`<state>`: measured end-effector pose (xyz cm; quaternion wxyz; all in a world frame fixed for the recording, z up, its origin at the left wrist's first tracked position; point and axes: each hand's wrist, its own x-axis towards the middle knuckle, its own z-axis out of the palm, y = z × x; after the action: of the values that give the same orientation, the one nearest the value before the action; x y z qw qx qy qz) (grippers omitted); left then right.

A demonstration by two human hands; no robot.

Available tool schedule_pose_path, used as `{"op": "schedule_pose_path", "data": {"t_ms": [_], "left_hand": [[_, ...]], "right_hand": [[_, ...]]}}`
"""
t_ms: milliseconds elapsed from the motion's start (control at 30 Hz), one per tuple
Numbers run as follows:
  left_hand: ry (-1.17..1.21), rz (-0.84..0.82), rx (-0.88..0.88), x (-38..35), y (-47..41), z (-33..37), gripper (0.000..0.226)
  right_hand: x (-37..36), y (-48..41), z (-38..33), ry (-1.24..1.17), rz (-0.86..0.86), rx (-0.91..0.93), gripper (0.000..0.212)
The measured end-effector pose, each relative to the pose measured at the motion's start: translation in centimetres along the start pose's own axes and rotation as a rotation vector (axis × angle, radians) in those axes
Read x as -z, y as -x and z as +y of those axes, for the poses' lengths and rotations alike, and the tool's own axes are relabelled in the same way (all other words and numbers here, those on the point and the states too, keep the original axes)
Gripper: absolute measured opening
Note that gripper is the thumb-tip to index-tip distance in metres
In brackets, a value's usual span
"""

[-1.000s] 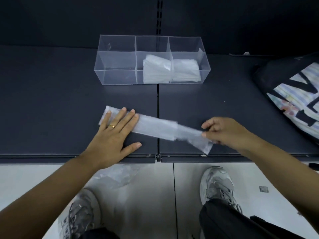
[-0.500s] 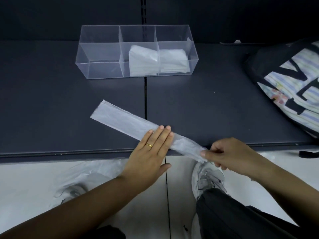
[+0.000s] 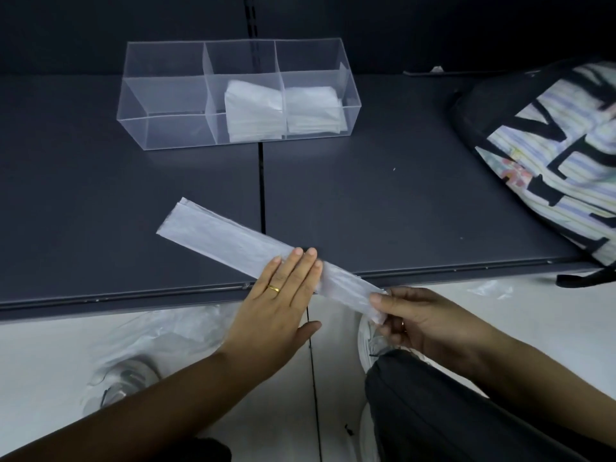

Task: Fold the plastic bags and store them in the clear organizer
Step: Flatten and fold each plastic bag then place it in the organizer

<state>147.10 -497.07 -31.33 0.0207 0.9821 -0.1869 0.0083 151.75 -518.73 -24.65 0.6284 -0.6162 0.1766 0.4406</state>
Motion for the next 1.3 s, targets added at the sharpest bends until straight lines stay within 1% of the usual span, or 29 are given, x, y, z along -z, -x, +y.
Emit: {"op": "schedule_pose_path", "data": {"t_ms": [100, 200, 267, 333, 367, 400, 467, 533, 600, 667, 700, 733, 800, 867, 933, 1067, 1200, 1300], "left_hand": [[0.158, 0.108, 0.051, 0.5, 0.0, 0.8, 0.073], [0.371, 0.234, 0.182, 1.7, -0.6, 1.3, 0.056], [0.525, 0.23, 0.29, 2.8, -0.8, 1.1, 0.045], [0.691, 0.205, 0.357, 3.9, -0.7, 0.5, 0.018], [0.8, 0.186, 0.391, 4.3, -0.7, 0.1, 0.01], [0.944, 0.159, 0.447, 4.5, -0.7, -0.4, 0.016], [1.261, 0.089, 0.573, 4.7, -0.9, -1.9, 0.026], [1.49, 0.033, 0.704, 4.6, -1.2, -3.5, 0.027], [1.733, -0.018, 0.767, 4.7, -1.4, -4.7, 0.029], [1.889, -0.016, 0.751, 4.6, -1.4, -5.5, 0.041], [1.926, -0.011, 0.737, 4.6, -1.5, -5.7, 0.042], [1.956, -0.009, 0.725, 4.5, -1.5, -5.9, 0.042], [2.0, -0.012, 0.719, 4.2, -1.4, -6.3, 0.042], [2.018, -0.002, 0.732, 3.8, -1.4, -6.5, 0.041], [2.004, 0.027, 0.743, 3.7, -1.8, -6.7, 0.038], [1.787, 0.066, 0.804, 3.6, -3.1, -9.0, 0.029], [1.581, 0.058, 0.817, 3.9, -4.5, -11.6, 0.022], [1.437, 0.118, 0.839, 3.6, -5.2, -12.2, 0.009]], "right_hand": [[-1.1, 1.9, -2.2, 0.221, -0.119, 0.111, 0.015], [-2.9, 2.1, -4.0, 0.387, -0.202, 0.252, 0.017], [-4.2, 1.9, -5.0, 0.433, -0.268, 0.313, 0.018], [-5.1, 1.7, -6.3, 0.441, -0.337, 0.365, 0.018], [-5.1, 1.4, -7.1, 0.414, -0.342, 0.401, 0.021], [-4.7, 0.9, -7.8, 0.361, -0.312, 0.444, 0.026], [-3.6, -0.9, -8.9, 0.248, -0.181, 0.521, 0.034], [-3.1, -2.9, -8.8, 0.204, -0.115, 0.5, 0.041], [-3.9, -4.5, -7.4, 0.215, -0.198, 0.379, 0.047], [-5.3, -5.2, -5.8, 0.326, -0.323, 0.297, 0.046], [-6.0, -5.5, -5.1, 0.388, -0.365, 0.289, 0.045], [-6.6, -5.9, -4.6, 0.432, -0.368, 0.293, 0.044], [-7.5, -6.6, -3.9, 0.453, -0.272, 0.315, 0.037], [-8.1, -6.9, -3.5, 0.453, -0.139, 0.324, 0.027], [-8.4, -7.0, -3.1, 0.469, -0.047, 0.33, 0.017], [-8.4, -6.7, -2.7, 0.459, 0.051, 0.314, 0.008], [-8.2, -6.3, -2.5, 0.412, 0.066, 0.273, 0.006], [-7.8, -6.1, -2.3, 0.355, 0.082, 0.244, 0.008]]}}
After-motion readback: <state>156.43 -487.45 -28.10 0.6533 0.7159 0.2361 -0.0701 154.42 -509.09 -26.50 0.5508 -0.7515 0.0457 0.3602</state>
